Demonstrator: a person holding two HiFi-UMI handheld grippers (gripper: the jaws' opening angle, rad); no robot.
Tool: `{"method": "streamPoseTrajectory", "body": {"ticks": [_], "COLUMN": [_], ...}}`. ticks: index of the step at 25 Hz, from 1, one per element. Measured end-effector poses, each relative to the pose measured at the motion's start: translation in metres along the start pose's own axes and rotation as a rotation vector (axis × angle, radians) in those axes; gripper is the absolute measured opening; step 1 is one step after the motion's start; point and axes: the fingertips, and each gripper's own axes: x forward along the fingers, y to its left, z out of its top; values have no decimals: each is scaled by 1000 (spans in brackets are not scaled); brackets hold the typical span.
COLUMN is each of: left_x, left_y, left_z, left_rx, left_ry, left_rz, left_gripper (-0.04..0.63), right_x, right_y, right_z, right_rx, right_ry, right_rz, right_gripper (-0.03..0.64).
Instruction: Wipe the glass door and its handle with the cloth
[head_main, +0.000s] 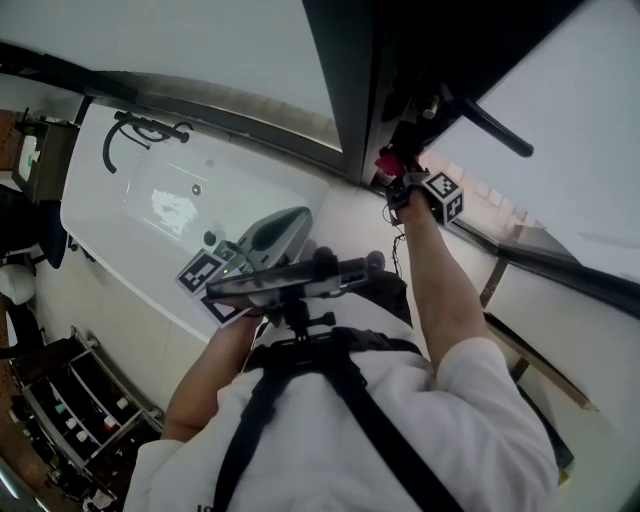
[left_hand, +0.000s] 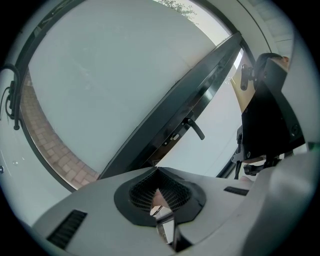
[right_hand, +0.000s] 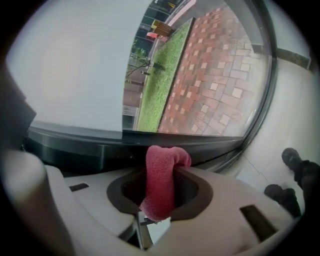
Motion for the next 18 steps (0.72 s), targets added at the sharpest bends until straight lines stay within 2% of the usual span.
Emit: {"method": "streamPoseTrajectory", "body": {"ticks": [12,18], "left_x": [6,16], "left_y": [-9,-23], "left_z": [-1,3], "left_rx": [12,26], "left_ry": [14,24], "left_rz": [-57,-116], "left_gripper": [-12,-12], "right_x": [-18,-31], "right_y": [40,67], "right_z": [-2,-6], "right_rx": [-130,-195], "right_ry": [-5,-2], "right_rz": [59,97], "right_gripper": [109,109]}}
